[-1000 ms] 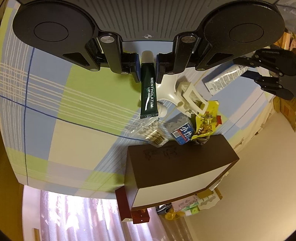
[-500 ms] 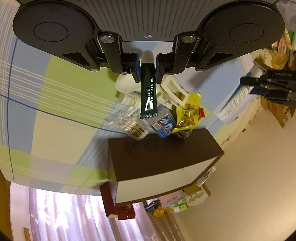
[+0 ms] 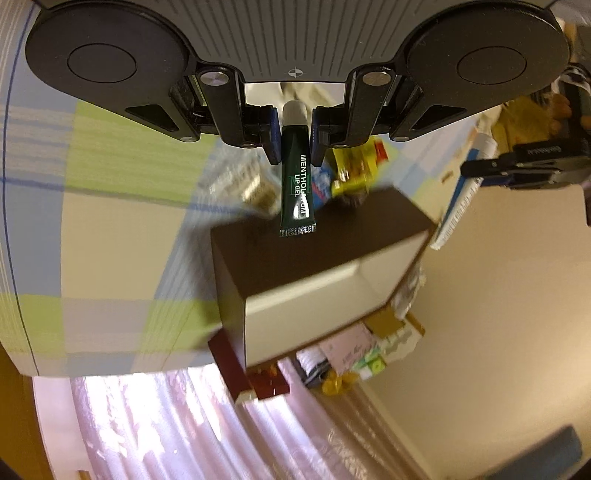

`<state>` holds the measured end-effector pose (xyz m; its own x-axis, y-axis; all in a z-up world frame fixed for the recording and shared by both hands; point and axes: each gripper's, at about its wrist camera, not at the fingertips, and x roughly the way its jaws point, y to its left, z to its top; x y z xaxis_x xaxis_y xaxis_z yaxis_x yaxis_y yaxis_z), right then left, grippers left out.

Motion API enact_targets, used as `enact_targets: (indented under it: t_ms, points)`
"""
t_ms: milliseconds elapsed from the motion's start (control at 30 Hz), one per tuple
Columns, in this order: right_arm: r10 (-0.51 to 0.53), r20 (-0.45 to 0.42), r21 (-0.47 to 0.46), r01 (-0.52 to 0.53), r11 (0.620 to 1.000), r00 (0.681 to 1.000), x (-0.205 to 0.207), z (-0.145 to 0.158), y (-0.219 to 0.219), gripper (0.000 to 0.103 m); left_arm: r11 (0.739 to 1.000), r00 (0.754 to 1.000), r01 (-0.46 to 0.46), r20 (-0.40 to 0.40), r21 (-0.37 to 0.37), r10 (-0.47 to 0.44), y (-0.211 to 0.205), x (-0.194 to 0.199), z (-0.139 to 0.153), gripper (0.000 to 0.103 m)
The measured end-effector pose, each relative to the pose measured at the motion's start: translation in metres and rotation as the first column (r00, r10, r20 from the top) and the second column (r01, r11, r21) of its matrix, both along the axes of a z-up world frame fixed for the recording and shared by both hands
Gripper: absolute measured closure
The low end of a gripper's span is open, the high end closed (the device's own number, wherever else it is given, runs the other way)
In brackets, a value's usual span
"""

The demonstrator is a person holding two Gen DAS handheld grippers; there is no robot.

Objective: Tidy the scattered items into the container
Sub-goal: 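Carry both tubes over the brown box with both grippers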

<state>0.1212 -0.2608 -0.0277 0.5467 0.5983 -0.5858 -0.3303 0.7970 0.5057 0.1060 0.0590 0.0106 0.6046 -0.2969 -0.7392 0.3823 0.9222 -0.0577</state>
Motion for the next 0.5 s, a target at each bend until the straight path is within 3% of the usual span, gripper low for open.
enact_targets:
  t_ms: [200, 500]
  points:
    - [-0.009, 0.058, 0.049, 0.006, 0.999, 0.998, 0.037, 0.030, 0.012, 0.084, 0.999, 0.998, 0.045, 0.055, -0.013, -0.045, 0.012, 0.043, 0.020, 0.077]
    - [0.006, 0.134, 0.033, -0.011, 0.999, 0.991, 0.101, 0.061, 0.064, 0.084, 0.995, 0.989, 0.103, 0.110, -0.010, -0.101, 0.027, 0.115, 0.044, 0.077]
